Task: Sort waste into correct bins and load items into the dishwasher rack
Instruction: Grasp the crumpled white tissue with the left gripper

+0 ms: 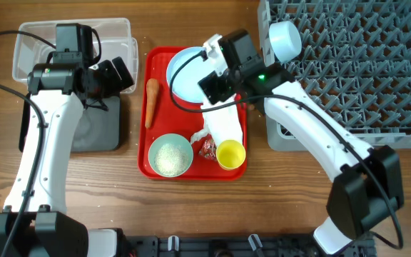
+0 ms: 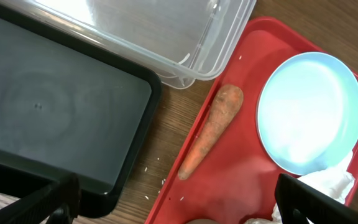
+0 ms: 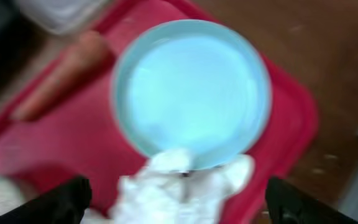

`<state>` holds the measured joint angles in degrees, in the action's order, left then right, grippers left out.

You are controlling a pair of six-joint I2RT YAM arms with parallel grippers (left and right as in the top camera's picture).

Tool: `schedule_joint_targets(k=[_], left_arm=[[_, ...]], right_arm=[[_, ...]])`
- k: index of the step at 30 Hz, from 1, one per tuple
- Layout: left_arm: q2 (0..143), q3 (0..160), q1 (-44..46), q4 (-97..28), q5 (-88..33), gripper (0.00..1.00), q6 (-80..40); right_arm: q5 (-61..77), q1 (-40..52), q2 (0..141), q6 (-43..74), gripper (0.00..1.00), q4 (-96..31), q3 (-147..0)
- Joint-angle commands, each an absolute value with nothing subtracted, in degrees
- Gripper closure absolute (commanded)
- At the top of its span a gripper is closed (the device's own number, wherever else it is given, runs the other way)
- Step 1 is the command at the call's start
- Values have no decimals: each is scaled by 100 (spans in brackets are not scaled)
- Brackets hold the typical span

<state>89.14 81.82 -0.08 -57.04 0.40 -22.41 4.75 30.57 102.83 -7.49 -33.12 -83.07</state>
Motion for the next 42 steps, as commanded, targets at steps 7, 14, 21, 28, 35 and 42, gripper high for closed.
schedule_joint_targets(k=[7, 14, 21, 28, 35, 42], left_arm=[[9376, 8165, 1393, -5559, -832, 0, -1219], [10698, 8165, 3015, -4753, -829, 6, -3271], [11734, 8165, 3669, -4235, -132, 10, -4427], [12060, 8165, 3664, -3933, -40, 53, -4440], [12108, 8173, 3540, -3920, -296, 96, -4440], [11085, 8663, 3446, -4523, -279, 96, -3854]], right_arm=[[2078, 919, 8663, 958, 0, -3568, -8777], [1911, -62, 8254, 897, 0, -4576, -8764], [1909, -62, 8342, 744, 0, -4729, -8764], [1914, -62, 8342, 591, 0, -4871, -8764], [1911, -62, 8342, 443, 0, -4910, -8764], [1850, -71, 8342, 301, 0, -4917, -8764]])
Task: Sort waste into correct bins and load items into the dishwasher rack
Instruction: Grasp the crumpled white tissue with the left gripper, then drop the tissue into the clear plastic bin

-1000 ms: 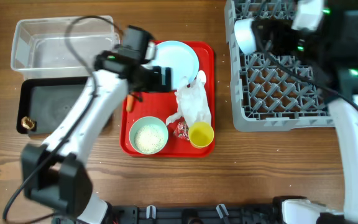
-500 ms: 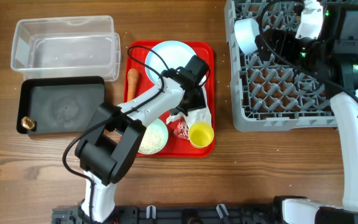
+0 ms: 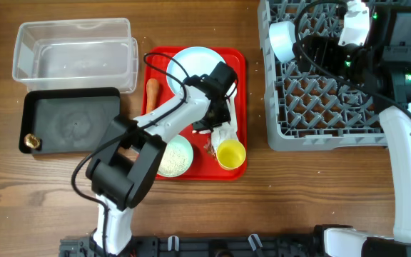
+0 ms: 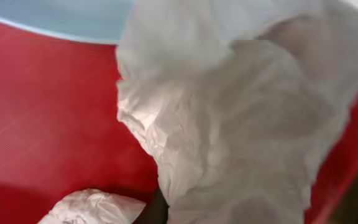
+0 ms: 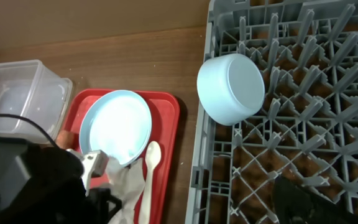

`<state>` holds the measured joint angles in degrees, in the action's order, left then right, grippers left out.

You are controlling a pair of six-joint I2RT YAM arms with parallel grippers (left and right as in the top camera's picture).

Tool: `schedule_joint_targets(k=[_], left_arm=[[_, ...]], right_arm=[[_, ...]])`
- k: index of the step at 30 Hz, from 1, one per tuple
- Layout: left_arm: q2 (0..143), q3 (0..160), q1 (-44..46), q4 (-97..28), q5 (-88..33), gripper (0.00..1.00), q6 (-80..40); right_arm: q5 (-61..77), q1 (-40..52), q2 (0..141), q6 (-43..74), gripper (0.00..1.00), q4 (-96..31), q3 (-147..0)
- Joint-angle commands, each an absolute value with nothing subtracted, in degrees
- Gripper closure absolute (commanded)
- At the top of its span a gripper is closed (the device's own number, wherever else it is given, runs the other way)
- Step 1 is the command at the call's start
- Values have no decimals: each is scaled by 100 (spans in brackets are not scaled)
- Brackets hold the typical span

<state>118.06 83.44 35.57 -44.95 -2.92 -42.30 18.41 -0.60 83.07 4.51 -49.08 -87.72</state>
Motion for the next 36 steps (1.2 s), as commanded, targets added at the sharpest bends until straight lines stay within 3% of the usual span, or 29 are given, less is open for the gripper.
schedule_joint_targets(k=[1, 10, 13, 17, 22, 26, 27, 29, 31, 36], left_arm=[[10892, 8680, 3376, -4521, -268, 96, -3767], [9522, 8683, 2097, -4805, -183, 96, -3319], [9513, 8683, 1361, -4735, 622, 96, -3319], [9631, 8678, 261, -3835, 1785, 96, -3319], [10422, 8678, -607, -2174, 1785, 96, -3345], [11483, 8678, -753, -1125, 1787, 66, -3343], [11734, 8678, -753, -1004, 1785, 54, -3343], [11865, 8678, -753, -987, 1756, 21, -3341], [11727, 8739, -753, -987, 1743, 2, -3317], [10873, 8779, -744, -1363, 1741, 0, -3151]], right_arm=[[1785, -78, 8342, 296, 0, -4936, -8764], [1743, -82, 8344, 305, 0, -4921, -8764], [1678, -54, 8348, 305, 0, -4947, -8764], [1675, -60, 8401, 309, 0, -4960, -8764], [1699, 16, 8477, 327, 0, -4943, -8764], [1693, 10, 8493, 318, 0, -4960, -8764], [1682, 10, 8493, 309, 0, -4971, -8764], [1673, 10, 8493, 301, 0, -4980, -8764], [1675, 10, 8493, 301, 0, -4976, -8764], [1675, 10, 8493, 301, 0, -4976, -8764]])
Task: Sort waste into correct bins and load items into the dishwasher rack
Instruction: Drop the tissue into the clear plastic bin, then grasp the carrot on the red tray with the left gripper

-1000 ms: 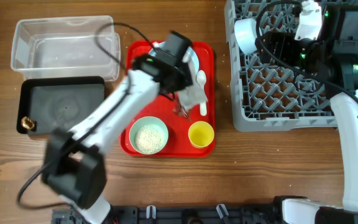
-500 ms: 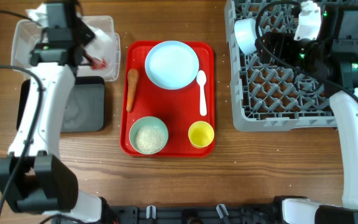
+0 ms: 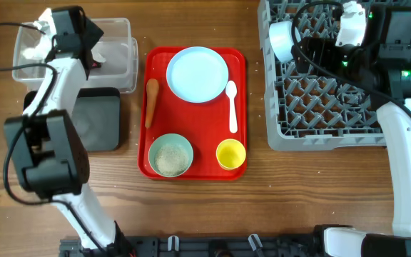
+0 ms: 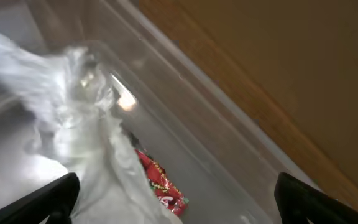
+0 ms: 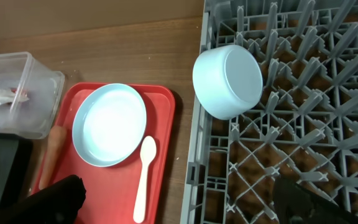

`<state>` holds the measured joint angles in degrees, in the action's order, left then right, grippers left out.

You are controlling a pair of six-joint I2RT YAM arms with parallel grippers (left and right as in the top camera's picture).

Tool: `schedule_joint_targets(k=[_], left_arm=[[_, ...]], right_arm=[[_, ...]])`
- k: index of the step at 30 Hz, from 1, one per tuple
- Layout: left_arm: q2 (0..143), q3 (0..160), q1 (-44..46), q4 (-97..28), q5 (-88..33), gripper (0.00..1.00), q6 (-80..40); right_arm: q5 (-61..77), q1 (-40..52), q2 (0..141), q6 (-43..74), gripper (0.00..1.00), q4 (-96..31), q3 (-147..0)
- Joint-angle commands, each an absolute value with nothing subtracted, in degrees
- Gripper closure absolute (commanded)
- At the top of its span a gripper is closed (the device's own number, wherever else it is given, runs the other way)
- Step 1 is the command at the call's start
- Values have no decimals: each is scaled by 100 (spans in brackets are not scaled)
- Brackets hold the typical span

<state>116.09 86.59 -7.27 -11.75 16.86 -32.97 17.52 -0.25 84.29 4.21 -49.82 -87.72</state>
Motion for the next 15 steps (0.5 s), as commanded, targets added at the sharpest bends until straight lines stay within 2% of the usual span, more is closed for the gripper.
schedule_joint_targets(k=[1, 4, 8, 11, 15], left_arm=[[10728, 8779, -740, -1514, 1743, 0, -3146], [10444, 8779, -742, -1927, 1573, 0, -2689], [10245, 8779, -617, -2329, 36, 0, -1535], [10103, 8779, -375, -2812, -224, 0, -1441], [10092, 8777, 239, -3844, -1479, 0, -1068]], right_arm=[[1675, 10, 8493, 301, 0, -4978, -8764], [1675, 10, 8493, 301, 0, -4980, -8764], [1675, 10, 8493, 303, 0, -4980, -8764], [1678, 10, 8493, 305, 0, -4974, -8764], [1678, 10, 8493, 506, 0, -4980, -8764]])
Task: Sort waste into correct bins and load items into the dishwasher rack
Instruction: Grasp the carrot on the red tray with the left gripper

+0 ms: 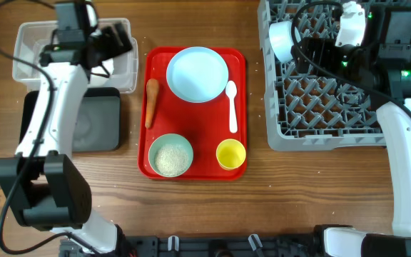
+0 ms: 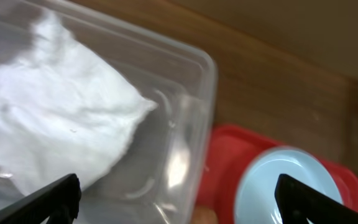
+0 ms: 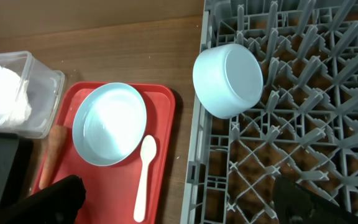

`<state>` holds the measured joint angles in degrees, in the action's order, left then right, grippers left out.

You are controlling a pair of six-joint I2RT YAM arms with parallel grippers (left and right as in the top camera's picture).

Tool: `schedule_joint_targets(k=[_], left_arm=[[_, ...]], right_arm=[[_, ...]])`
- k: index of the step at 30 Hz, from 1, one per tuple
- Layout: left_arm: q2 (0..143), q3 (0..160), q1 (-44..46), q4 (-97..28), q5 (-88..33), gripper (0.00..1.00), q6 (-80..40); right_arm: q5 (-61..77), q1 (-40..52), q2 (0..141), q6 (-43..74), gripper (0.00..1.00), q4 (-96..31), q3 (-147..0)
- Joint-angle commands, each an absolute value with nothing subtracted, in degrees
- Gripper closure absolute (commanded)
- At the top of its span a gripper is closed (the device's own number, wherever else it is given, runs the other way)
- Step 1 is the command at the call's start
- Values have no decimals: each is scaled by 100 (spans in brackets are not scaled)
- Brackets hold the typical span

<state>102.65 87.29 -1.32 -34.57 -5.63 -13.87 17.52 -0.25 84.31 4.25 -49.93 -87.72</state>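
A white crumpled napkin (image 2: 48,124) lies in the clear plastic bin (image 1: 34,50). My left gripper (image 1: 116,43) hangs open and empty over the bin's right end, its fingers (image 2: 48,199) wide apart. On the red tray (image 1: 195,118) are a light blue plate (image 1: 197,73), a white spoon (image 1: 232,106), a carrot (image 1: 150,102), a bowl of rice (image 1: 170,156) and a yellow cup (image 1: 230,153). My right gripper (image 1: 316,51) is open and empty above the grey dishwasher rack (image 1: 348,78), which holds a white bowl (image 1: 282,39).
A black bin (image 1: 95,125) sits in front of the clear bin, left of the tray. The rack's tines stand upright across the right side. Bare wooden table lies in front of the tray and the rack.
My left gripper was over the far left of the clear bin above the napkin and a red wrapper. Now it is at the bin's right end. The right arm has not moved.
The napkin and a red wrapper first lay on the tray, with my right gripper over the plate and the left by the bins. Then the left gripper was at the napkin and the right over the rack. Later both scraps lay in the clear bin.
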Motion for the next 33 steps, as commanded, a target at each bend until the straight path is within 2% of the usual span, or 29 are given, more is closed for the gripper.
schedule_joint_targets(k=[1, 8, 11, 15, 19, 22, 33], left_arm=[[10095, 8777, 447, -4097, -1472, 0, -1039], [10095, 8774, 1531, -4882, -1389, 0, -744], [10095, 8774, 1592, -5780, -1391, 1, -974], [10092, 8774, 1592, -6246, -1059, 7, -1594], [10200, 8486, 1590, -5551, 397, 7, -2023], [10685, 8178, 1588, -4982, 399, 8, -1999], [11815, 8173, 1549, -4427, 567, 4, -1977]], right_arm=[[1678, 10, 8493, 515, 0, -4980, -8764], [1678, 14, 8493, 513, 0, -5026, -8764], [1680, 14, 8493, 513, 0, -5041, -8764], [1680, 14, 8495, 515, 0, -5039, -8764], [1678, 14, 8517, 513, 0, -5037, -8764], [1678, 14, 8630, 508, 0, -5063, -8764], [1678, 14, 8895, 508, 1, -5166, -8764]])
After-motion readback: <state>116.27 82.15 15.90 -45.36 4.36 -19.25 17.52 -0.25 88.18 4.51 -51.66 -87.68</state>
